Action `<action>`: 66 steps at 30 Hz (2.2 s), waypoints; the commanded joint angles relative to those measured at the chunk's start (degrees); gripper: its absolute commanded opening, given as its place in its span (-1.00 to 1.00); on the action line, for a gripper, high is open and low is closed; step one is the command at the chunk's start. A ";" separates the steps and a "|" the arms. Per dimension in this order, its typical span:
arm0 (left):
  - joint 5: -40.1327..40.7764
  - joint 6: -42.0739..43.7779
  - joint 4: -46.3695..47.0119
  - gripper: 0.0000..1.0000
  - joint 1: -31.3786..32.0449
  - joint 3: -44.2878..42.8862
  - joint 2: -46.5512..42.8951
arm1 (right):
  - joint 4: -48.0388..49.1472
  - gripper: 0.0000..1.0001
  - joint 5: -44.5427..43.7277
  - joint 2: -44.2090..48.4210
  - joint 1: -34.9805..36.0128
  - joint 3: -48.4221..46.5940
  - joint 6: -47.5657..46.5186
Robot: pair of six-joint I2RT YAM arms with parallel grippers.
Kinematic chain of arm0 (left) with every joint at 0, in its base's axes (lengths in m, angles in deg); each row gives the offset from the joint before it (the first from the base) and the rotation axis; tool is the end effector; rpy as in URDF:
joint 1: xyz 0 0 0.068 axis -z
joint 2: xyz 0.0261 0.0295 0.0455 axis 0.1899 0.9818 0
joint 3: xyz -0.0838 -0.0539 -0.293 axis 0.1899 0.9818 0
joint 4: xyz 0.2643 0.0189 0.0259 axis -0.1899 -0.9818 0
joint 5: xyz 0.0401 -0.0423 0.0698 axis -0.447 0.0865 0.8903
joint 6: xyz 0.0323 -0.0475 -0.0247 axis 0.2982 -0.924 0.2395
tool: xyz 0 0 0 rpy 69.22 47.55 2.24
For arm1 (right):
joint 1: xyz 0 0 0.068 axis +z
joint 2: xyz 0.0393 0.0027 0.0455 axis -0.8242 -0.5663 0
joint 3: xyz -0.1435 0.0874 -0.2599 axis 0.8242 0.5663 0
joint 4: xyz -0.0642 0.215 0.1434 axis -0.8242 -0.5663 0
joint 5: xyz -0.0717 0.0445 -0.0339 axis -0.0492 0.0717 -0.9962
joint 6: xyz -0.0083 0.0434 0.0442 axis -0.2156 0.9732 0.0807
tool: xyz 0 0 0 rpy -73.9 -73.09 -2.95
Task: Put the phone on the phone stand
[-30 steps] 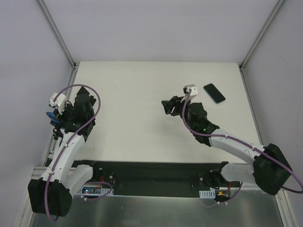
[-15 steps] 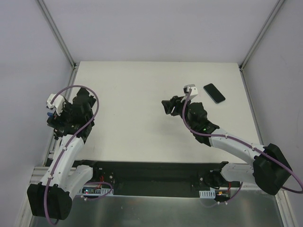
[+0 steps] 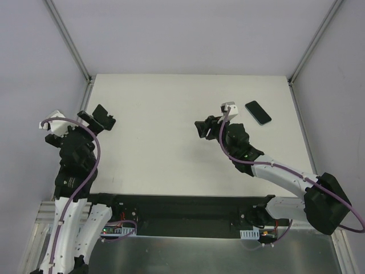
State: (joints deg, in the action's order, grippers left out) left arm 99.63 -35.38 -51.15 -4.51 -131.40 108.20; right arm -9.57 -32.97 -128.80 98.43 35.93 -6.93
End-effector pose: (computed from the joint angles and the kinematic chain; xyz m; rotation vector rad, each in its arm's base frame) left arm 0.1018 0.0201 0.3964 -0.7044 1.4220 0.2339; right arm 0.2098 0.1827 0.3152 -0.3329 1.5489 0.5420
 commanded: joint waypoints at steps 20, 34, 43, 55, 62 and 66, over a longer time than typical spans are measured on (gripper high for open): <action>-4.56 -7.85 -7.81 0.98 -0.81 -38.27 64.12 | 3.83 0.14 4.37 -1.08 -2.40 -2.16 2.62; -1.03 10.71 4.32 0.98 -6.08 -28.96 67.31 | 3.83 0.15 7.79 -2.31 -6.53 -1.81 5.96; -3.74 -8.97 -5.69 0.98 -11.18 -34.05 71.52 | 4.10 0.15 8.68 -3.01 -6.79 -1.99 6.22; -5.77 -15.57 -9.48 0.88 -12.24 -41.00 78.38 | 4.10 0.14 9.20 -3.45 -6.88 -2.34 6.31; -4.19 -18.73 -9.48 -0.01 -12.33 -39.52 77.95 | 4.09 0.14 9.64 -4.16 -6.88 -2.87 6.31; -5.68 -22.86 -9.39 -0.47 -12.24 -36.78 74.96 | 3.83 0.14 10.26 -4.68 -6.88 -3.30 6.31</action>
State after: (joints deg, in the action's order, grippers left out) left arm 93.80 -53.32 -58.19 -16.25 -170.65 186.47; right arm -9.14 -24.01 -133.08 91.80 35.69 -1.31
